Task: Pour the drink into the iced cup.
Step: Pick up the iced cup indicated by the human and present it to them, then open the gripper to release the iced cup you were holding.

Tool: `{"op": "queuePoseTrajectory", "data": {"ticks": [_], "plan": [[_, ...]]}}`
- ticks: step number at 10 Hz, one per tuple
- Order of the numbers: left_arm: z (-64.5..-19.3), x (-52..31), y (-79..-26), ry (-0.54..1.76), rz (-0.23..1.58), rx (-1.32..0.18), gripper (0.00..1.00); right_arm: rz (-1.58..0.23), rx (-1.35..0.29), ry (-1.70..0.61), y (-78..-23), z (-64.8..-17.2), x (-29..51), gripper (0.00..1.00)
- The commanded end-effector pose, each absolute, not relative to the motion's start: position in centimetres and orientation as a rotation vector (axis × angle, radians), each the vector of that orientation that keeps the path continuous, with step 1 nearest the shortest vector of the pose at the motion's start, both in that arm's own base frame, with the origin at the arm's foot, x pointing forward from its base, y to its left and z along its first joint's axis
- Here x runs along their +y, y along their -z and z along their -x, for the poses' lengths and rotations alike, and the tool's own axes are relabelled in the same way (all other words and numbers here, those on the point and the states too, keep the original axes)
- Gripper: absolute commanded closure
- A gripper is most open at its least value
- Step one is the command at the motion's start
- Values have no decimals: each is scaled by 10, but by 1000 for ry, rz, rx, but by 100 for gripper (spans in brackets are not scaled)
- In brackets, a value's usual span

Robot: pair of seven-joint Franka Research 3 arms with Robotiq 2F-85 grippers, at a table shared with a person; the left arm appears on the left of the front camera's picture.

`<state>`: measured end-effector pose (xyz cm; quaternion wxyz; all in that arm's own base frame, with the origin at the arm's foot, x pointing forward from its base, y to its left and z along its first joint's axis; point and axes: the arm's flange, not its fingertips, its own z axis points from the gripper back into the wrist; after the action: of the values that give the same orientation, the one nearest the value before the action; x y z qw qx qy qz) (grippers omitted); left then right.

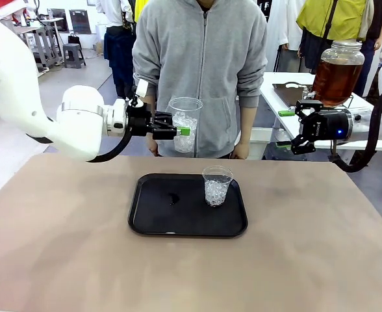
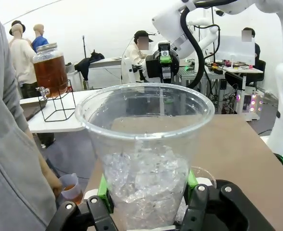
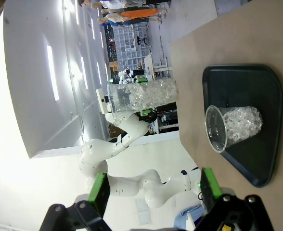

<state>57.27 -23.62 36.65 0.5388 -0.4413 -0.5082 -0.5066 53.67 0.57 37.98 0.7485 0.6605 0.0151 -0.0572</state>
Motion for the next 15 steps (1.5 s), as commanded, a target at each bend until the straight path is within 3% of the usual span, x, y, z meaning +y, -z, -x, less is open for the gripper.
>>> {"op": "queuePoseTrajectory", "data": {"ticks": [1,15], "plan": [[-571,-236,-365,1206,1053,-1208,33,-1445,29,122,-381,-537,6,0],[-571,-236,-365,1206,1053,-1208,33,-1445,29,122,-381,-537,6,0]]}}
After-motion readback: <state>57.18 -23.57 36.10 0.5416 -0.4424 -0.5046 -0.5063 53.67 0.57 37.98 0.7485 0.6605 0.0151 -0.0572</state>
